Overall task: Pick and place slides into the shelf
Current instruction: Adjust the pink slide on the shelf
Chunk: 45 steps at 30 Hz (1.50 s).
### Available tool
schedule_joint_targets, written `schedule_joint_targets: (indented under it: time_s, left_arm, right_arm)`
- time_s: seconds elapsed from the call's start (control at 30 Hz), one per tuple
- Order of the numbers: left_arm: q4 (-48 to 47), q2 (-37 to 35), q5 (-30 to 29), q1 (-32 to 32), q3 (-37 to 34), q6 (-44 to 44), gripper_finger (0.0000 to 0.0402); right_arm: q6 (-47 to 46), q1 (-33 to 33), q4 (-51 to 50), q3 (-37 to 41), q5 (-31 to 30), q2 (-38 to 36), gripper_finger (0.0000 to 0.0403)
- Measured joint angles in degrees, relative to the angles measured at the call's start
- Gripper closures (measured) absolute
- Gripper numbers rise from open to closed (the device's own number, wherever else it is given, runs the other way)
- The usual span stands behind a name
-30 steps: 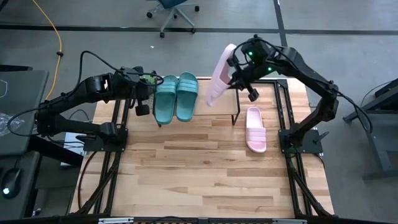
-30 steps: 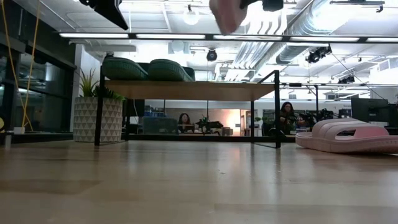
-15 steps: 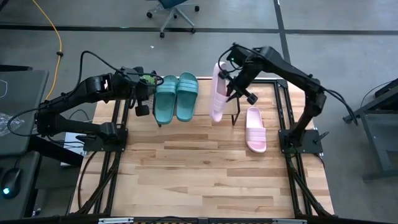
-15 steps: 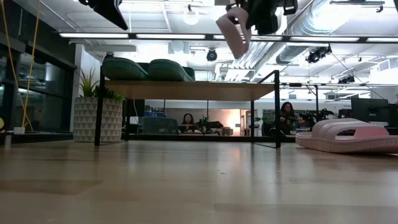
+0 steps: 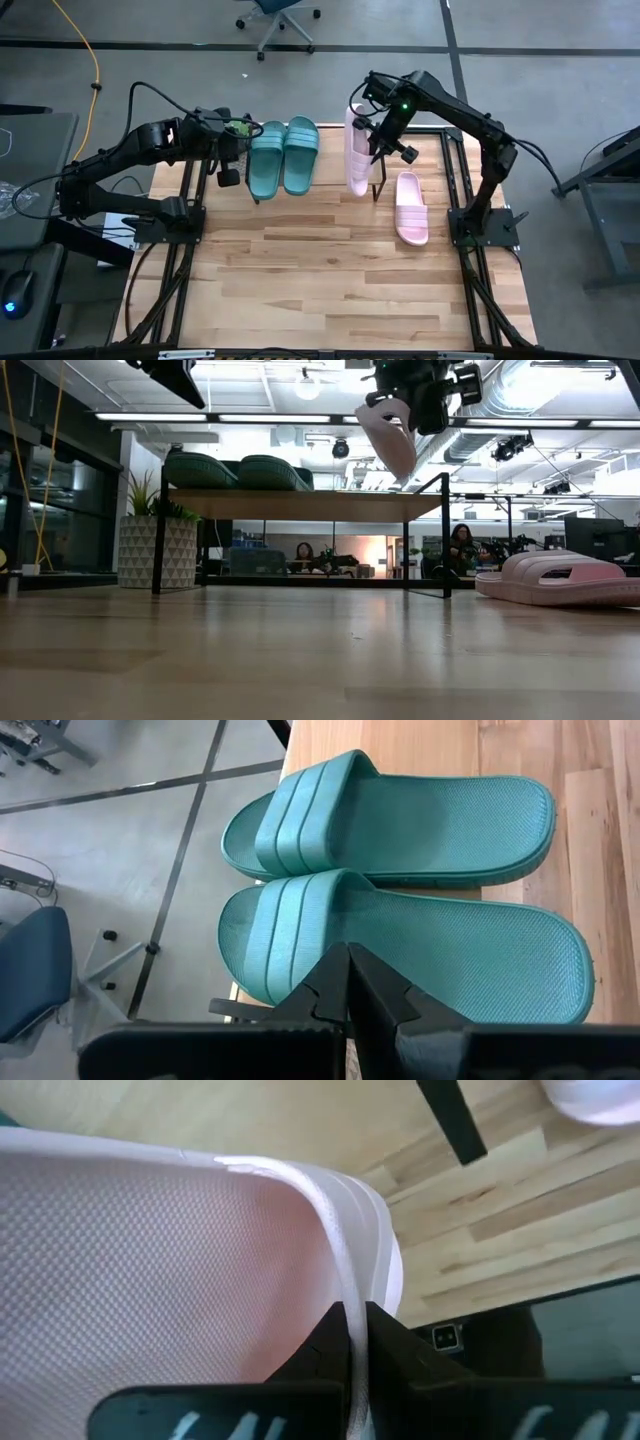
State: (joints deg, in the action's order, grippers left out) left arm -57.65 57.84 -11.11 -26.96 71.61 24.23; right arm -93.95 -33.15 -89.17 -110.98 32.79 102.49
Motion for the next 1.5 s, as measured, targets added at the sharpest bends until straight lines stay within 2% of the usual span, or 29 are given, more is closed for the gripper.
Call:
schedule_joint_targets:
  time_s: [0.37,0.77,1.03,1.3,1.4,1.5]
  left_arm:
    - [-1.8,0.0,0.0,0.0,0.0,0.0,0.0402]
    - [-2.2,0.0,0.0,0.0,0.0,0.0,0.0401]
    - [-2.2,0.0,0.0,0.0,0.0,1.0,0.0401]
    - [-2.1,0.0,0.0,0.0,0.0,1.7,0.0401]
    - [-2.1,0.0,0.0,0.0,0.0,1.7,0.0401]
    - [-2.1,0.0,0.0,0.0,0.0,1.7,0.0402]
  right_arm:
    - [2.8,-3.0,0.7,0.0,-2.4,-0.1,0.0401]
    - [2.6,-2.9,-0.2,0.0,-0.3,-0.1,0.0330]
    - [2.3,-2.7,1.6,0.0,-0.4,-0.1,0.0309]
    - [1.5,-2.7,8.3,0.0,-2.5,-0.1,0.0306]
    - [5.2,-2.7,12.8,0.0,-2.7,-0.1,0.0306]
    - [13.4,-2.7,18.9,0.0,-2.8,-0.1,0.0306]
